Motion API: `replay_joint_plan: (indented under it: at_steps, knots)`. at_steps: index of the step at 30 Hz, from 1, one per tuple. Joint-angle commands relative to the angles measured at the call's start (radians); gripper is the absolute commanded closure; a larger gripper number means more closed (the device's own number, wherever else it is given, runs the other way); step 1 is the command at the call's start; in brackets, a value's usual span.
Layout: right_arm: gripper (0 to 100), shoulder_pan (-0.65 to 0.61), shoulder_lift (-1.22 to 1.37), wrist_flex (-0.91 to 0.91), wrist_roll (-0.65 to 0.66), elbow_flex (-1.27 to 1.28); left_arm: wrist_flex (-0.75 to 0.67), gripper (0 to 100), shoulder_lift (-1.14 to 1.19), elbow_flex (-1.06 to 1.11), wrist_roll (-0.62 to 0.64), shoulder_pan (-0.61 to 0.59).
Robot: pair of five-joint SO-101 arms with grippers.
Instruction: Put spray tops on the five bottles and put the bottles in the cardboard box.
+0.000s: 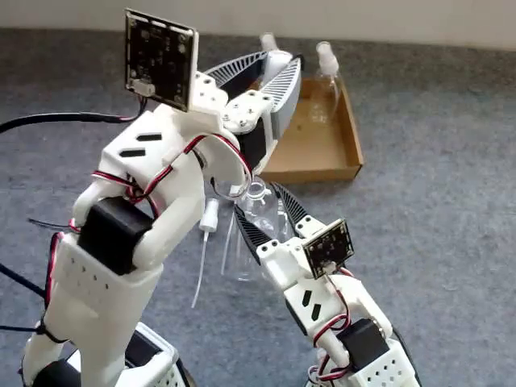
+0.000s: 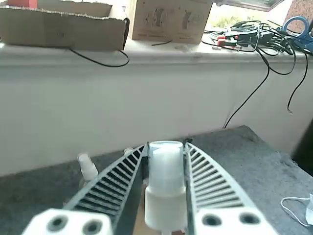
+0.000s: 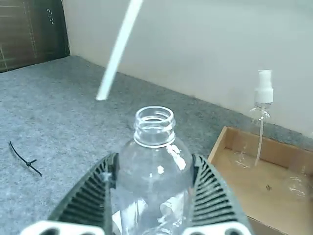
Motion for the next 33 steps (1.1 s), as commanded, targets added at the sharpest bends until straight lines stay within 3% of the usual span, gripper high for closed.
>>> replay_joint_plan:
  at_steps: [1,21,33]
  knots:
    - [99.5,-0.007,-0.038,0.002,-0.011,-0.013,-0.166,97,-0.019,0.091,-0.091,0.013]
    - [99.5,-0.007,-0.047,0.036,-0.011,-0.013,-0.226,99,-0.019,0.142,-0.098,0.091]
    - [99.5,-0.002,-0.051,0.036,-0.011,-0.013,-0.221,99,-0.028,0.255,-0.101,0.041]
